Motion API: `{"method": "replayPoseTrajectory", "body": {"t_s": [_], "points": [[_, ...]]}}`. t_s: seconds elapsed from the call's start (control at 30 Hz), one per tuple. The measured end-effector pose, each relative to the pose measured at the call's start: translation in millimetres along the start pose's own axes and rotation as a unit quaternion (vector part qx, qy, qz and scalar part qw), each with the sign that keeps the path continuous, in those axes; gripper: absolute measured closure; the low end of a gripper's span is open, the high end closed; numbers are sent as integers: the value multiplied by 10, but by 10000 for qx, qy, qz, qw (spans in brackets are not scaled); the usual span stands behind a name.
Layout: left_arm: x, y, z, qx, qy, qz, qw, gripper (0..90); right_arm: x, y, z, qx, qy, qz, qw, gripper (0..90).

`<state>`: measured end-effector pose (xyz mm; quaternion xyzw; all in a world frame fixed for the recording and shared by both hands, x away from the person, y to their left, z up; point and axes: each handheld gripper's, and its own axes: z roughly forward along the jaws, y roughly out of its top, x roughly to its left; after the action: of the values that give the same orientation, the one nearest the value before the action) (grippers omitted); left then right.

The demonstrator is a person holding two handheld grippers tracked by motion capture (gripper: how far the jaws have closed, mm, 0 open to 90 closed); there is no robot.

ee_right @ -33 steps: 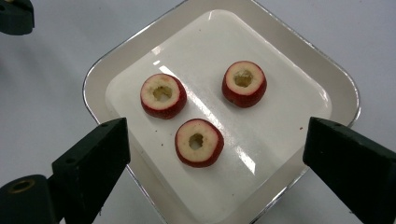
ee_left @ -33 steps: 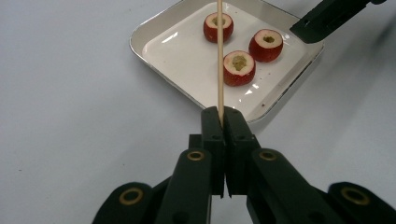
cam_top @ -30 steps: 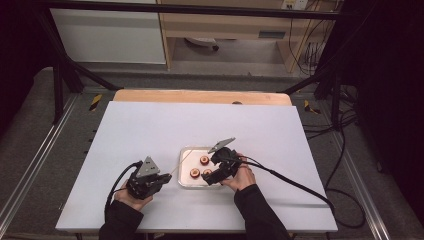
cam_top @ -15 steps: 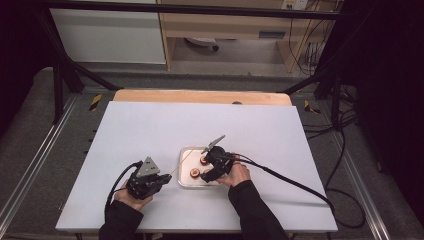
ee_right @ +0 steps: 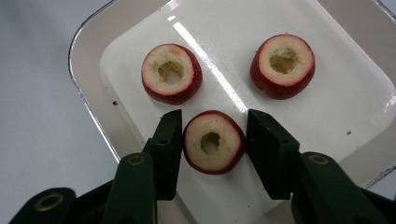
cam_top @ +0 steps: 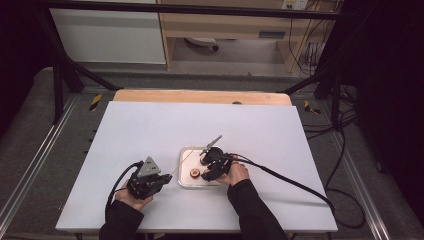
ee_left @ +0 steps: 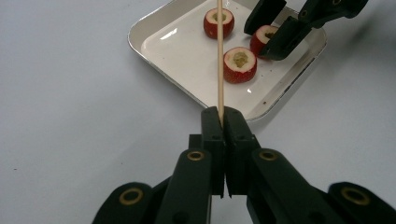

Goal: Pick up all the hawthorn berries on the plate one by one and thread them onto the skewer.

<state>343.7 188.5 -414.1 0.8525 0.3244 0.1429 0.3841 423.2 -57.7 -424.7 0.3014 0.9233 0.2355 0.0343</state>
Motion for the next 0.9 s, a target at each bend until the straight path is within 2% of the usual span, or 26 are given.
{"method": "replayPoseTrajectory", "body": {"t_s": [0.2, 0.3, 0.33, 0.37, 0.4, 0.43, 0.53, 0.6, 0.67, 0.7, 0.73, 0.77, 0.8, 0.83, 0.87, 0.9], "points": [[-12, 1, -1, -23, 17, 7, 10000, 881, 12, -11, -10, 4, -57, -5, 10000, 598], [-17, -1, -3, -53, 19, -1, 10000, 881, 3, -25, -90, -227, -70, 99, 9997, 599], [-20, 0, -4, -62, 18, -9, 10000, 881, 3, -25, -90, -227, -70, 99, 9997, 599], [-23, 0, -4, -82, 18, -13, 10000, 882, -2, -29, -131, -344, -73, 126, 9993, 599], [-27, 0, -5, -98, 20, -10, 9999, 881, -19, -46, -229, -619, -11, 259, 9977, 599], [-32, 2, -7, -102, 15, -15, 9999, 881, -19, -46, -229, -619, -11, 259, 9977, 599], [-53, 5, -7, -162, 16, -24, 9999, 882, -82, -99, -379, -1103, 118, 474, 9927, 599], [-66, 8, -7, -206, 3, -26, 9998, 882, -126, -148, -469, -1449, 192, 681, 9869, 599], [-82, 11, -9, -258, 10, -18, 9997, 882, -171, -203, -544, -1796, 262, 879, 9794, 599], [-91, 14, -11, -276, 10, -19, 9996, 882, -215, -252, -603, -2105, 331, 1077, 9711, 599], [-101, 16, -12, -305, 6, -14, 9995, 882, -215, -252, -603, -2105, 331, 1077, 9711, 599], [-111, 17, -13, -325, 9, -5, 9995, 882, -235, -275, -628, -2261, 359, 1169, 9664, 599], [-124, 19, -13, -360, 11, -5, 9994, 882, -275, -321, -676, -2565, 408, 1369, 9559, 599], [-128, 21, -15, -375, 8, 8, 9993, 882, -275, -321, -676, -2565, 408, 1369, 9559, 599], [-139, 22, -15, -407, 4, -6, 9992, 882, -288, -335, -691, -2665, 441, 1440, 9520, 600], [-147, 24, -14, -430, 3, -5, 9991, 882, -303, -354, -711, -2822, 493, 1558, 9453, 600]]}}
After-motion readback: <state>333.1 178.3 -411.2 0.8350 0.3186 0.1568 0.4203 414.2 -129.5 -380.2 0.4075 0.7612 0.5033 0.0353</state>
